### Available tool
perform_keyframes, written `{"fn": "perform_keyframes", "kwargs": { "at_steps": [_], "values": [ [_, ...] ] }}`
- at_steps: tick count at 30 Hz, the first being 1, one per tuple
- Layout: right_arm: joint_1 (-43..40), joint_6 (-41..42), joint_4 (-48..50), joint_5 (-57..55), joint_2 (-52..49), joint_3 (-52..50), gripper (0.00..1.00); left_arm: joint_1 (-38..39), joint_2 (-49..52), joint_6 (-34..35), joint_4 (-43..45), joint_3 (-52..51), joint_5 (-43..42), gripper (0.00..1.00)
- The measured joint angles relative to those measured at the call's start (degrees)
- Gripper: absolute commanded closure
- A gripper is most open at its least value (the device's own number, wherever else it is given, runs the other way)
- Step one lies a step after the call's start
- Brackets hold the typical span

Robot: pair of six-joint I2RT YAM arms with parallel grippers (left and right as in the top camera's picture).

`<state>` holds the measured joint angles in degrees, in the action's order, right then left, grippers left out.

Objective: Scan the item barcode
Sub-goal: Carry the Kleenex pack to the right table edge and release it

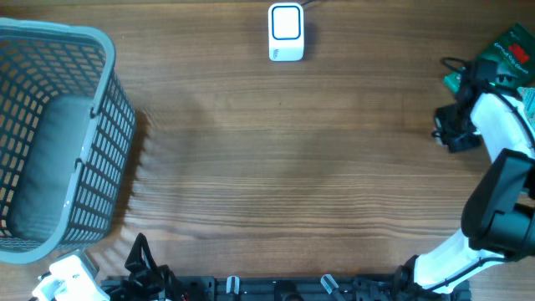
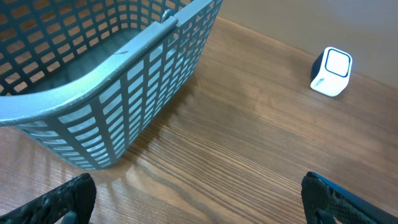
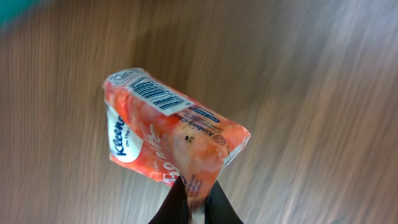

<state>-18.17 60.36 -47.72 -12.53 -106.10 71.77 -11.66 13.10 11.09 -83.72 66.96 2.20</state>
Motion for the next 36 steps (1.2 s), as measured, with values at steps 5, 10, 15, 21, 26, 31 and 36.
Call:
{"fn": "perform_keyframes", "kwargs": {
  "at_steps": [5,10,15,21,26,31,36],
  "values": [
    [-2.27,-5.57,-1.68,-3.48,0.04,2.49,0.00,0.00,0.00,0.00,0.00,0.00,0.00,0.00],
    [-0.92,-11.74,-6.23,7.04,14.58,6.10,0.00,0.00,0.00,0.00,-0.04,0.00,0.00,0.00],
    [2.82,-16.46,-14.58,13.18,45.62,7.80,0.00,0.00,0.00,0.00,-0.04,0.00,0.00,0.00],
    [2.82,-16.13,-22.47,13.81,66.05,8.26,0.00,0.00,0.00,0.00,-0.02,0.00,0.00,0.00],
    [2.82,-23.37,-19.98,12.96,74.03,8.20,0.00,0.00,0.00,0.00,-0.04,0.00,0.02,0.00],
    [4.55,-38.73,4.79,19.17,81.18,-0.96,0.00,0.00,0.00,0.00,-0.07,0.00,0.00,0.00],
    [11.52,-43.58,34.56,22.84,92.59,-24.52,0.00,0.00,0.00,0.00,-0.07,0.00,0.00,0.00]
  ]
}}
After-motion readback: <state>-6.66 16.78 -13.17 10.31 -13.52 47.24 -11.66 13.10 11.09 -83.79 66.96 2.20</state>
